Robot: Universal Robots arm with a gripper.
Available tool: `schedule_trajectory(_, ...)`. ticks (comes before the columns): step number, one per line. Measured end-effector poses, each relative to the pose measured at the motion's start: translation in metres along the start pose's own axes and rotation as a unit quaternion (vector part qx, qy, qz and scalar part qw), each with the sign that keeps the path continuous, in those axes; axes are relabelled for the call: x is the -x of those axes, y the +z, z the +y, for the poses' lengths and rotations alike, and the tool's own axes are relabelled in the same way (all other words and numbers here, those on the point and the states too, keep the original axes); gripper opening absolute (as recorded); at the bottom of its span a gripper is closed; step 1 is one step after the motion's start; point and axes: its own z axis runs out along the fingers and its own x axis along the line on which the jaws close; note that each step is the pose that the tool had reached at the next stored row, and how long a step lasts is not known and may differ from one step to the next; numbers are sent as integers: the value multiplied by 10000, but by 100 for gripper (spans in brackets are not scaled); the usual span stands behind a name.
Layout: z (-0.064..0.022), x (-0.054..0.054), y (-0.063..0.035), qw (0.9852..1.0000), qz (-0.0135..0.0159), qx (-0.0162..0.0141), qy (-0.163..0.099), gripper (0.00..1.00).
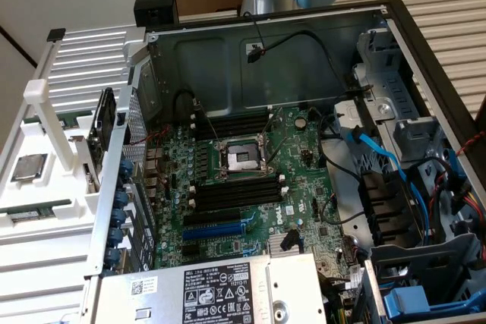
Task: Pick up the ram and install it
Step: 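Pick up the ram and move it above insertion slot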
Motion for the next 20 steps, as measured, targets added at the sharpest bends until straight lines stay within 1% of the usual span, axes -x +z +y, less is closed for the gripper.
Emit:
schedule_trajectory(1, 0, 0, -1, 10000, 0, -11, -92, 10)
schedule_trajectory(2, 0, 1, 0, 9998, -4, -31, -173, 10)
schedule_trajectory(3, 0, 1, 0, 9997, -12, -64, -245, 10)
schedule_trajectory(5, 1, 1, 0, 9992, -34, -157, -367, 10)
schedule_trajectory(6, 0, 0, 0, 9989, -43, -198, -434, 10)
schedule_trajectory(7, 0, 0, 0, 9985, -50, -228, -497, 10)
schedule_trajectory(8, 0, 0, 0, 9976, -64, -291, -633, 10)
schedule_trajectory(9, 0, 0, 0, 9971, -69, -310, -692, 10)
schedule_trajectory(10, -1, 0, 0, 9967, -71, -319, -738, 10)
schedule_trajectory(14, 0, -1, 1, 9962, -70, -315, -815, 10)
schedule_trajectory(16, -3, -9, 3, 9951, -71, -310, -938, 10)
schedule_trajectory(20, -8, -24, 7, 9943, -71, -309, -1019, 10)
